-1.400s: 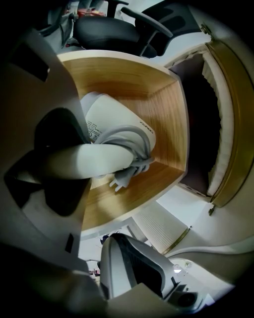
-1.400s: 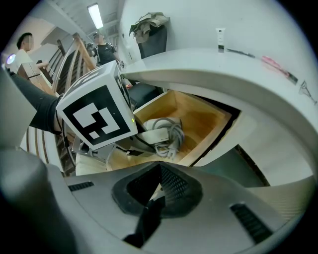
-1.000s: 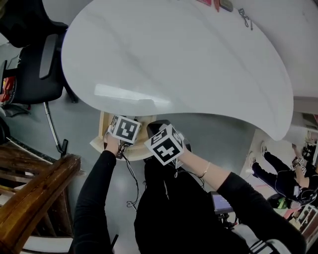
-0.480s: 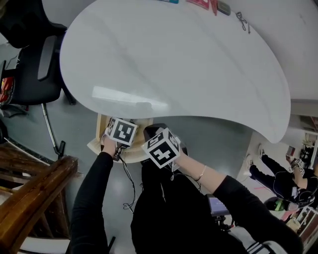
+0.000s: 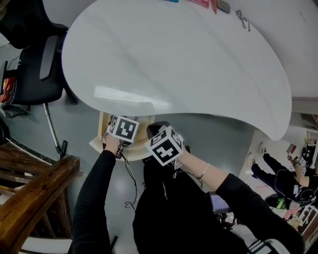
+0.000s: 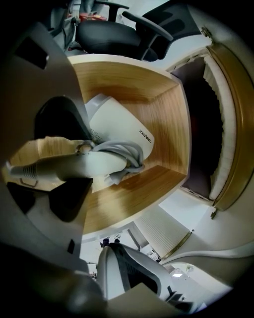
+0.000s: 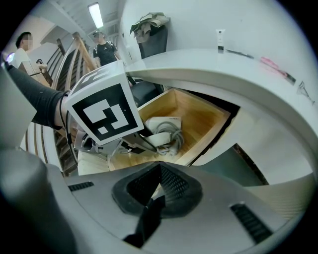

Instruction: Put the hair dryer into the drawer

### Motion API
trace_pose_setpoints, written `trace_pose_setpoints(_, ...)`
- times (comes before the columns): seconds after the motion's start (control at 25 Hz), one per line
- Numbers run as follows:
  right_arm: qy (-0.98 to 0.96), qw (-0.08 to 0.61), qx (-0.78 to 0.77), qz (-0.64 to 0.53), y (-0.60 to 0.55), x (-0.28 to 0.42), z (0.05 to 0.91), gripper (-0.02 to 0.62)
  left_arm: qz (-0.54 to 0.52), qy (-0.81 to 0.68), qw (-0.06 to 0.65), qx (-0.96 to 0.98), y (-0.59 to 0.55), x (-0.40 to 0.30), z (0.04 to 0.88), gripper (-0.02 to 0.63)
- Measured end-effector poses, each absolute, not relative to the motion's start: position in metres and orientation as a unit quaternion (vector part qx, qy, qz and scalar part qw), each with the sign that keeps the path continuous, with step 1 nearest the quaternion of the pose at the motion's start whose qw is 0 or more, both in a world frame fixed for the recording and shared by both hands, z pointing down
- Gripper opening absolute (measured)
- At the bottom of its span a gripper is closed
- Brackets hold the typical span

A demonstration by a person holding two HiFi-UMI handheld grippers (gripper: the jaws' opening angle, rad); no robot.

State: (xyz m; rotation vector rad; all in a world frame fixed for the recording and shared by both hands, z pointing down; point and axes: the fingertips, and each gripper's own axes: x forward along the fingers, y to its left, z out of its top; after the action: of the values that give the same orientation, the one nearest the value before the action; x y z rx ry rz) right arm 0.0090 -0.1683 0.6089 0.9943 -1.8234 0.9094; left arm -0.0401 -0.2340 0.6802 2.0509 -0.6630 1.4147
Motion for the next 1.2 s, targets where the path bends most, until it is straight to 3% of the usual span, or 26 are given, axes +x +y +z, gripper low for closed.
trace_pose_setpoints(0.48,-0.731,0.410,0.420,0.349,-0.175,0.017,0.596,0.002,0.518,-0.250,0.229,0.786,-0.239,-0.036,0.662,0.245)
trace_pose_setpoints(0.88,-0.745,0.372,0.446,0.329,-0.185,0.018,0.562,0.002,0.439,-0.251,0.254,0.824,-0.238,-0.033,0.601,0.241)
trace_pose_setpoints(1.04,-0.757,0.350,0.452,0.316,-0.187,0.012,0.538,0.002,0.389,-0.267,0.266,0.840,-0.233,-0.037,0.569,0.227)
trace_pose_setpoints(1.2,-0.767,0.330,0.460,0.302,-0.185,0.009,0.514,0.002,0.332,-0.295,0.265,0.856,-0.228,-0.046,0.534,0.172)
